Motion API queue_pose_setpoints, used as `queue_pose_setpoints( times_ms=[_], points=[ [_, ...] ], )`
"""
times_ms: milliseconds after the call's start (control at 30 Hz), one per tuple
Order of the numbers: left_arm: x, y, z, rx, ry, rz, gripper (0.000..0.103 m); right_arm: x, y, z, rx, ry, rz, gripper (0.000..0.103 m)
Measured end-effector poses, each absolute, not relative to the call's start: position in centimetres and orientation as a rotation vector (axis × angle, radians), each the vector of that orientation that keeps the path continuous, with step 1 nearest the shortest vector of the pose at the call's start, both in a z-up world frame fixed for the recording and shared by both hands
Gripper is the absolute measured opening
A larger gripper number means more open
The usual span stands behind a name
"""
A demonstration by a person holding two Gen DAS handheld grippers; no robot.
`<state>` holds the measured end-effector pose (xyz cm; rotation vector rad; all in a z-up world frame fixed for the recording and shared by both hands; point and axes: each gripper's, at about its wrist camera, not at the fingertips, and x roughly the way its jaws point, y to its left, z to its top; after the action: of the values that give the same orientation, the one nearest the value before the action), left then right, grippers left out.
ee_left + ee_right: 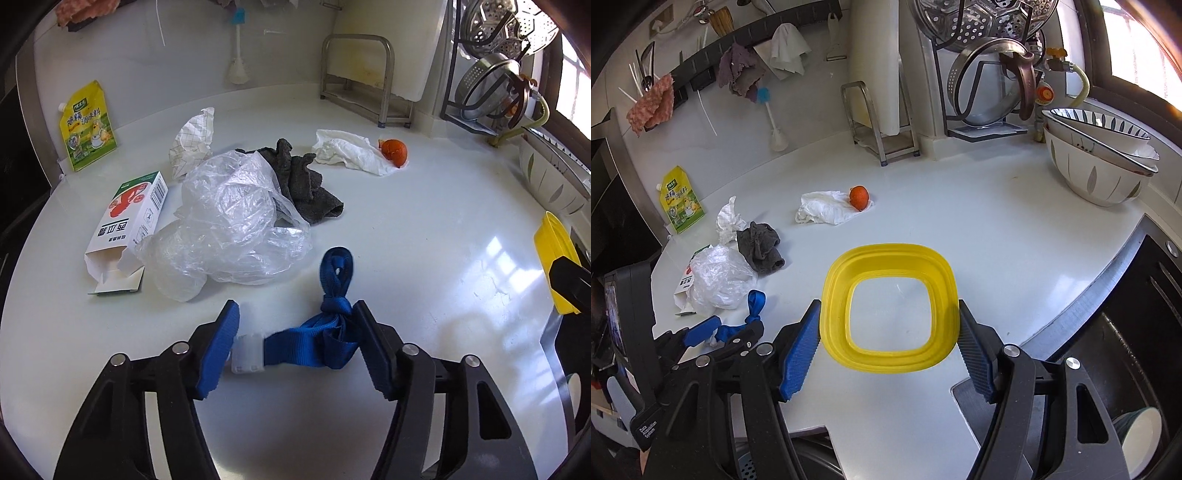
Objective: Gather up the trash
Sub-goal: 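Grasp the blue strap clip with the left gripper, then carry the blue strap over the bin and release it while the right drops the yellow lid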
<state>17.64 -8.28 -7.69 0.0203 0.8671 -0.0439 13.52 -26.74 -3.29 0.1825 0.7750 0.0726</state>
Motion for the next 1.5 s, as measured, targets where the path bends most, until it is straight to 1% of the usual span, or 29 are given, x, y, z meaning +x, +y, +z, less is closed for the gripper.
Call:
queue_pose_setpoints(
  times_ms=[33,67,100,133,300,467,800,1233,1500],
  points=[
    [17.5,-8.4,-7.7,0.022,0.864,-0.050,0.045,13.5,-26.7,-3.3,0.181,0.775,0.074,0.067],
    [17.3,-8.4,-7.6,0.023,0.859,-0.058,0.040,13.5,-26.6,-3.3,0.179,0.775,0.076,0.067],
    [17.2,-8.3,-7.6,0.022,0.859,-0.065,0.028,13.4,-26.6,-3.4,0.178,0.774,0.077,0.067],
    [17.1,-8.2,-7.5,0.018,0.861,-0.073,0.021,13.2,-26.5,-3.4,0.177,0.773,0.077,0.067],
    [15.6,-7.3,-7.1,-0.001,0.863,-0.125,0.018,12.0,-26.0,-3.6,0.162,0.764,0.083,0.067],
    [12.5,-6.0,-5.5,0.001,0.820,-0.153,0.018,9.7,-25.4,-3.7,0.150,0.755,0.086,0.067],
    [4.0,-5.5,-4.0,0.091,0.768,-0.215,0.018,0.5,-23.7,-4.1,0.180,0.729,0.085,0.067],
    [-3.2,-4.8,-6.9,0.104,0.815,-0.273,0.018,-9.6,-21.9,-7.6,0.233,0.782,0.063,0.067],
    [-5.0,-4.5,-9.2,0.096,0.863,-0.284,0.018,-12.2,-21.0,-9.6,0.211,0.816,0.065,0.067]
  ],
)
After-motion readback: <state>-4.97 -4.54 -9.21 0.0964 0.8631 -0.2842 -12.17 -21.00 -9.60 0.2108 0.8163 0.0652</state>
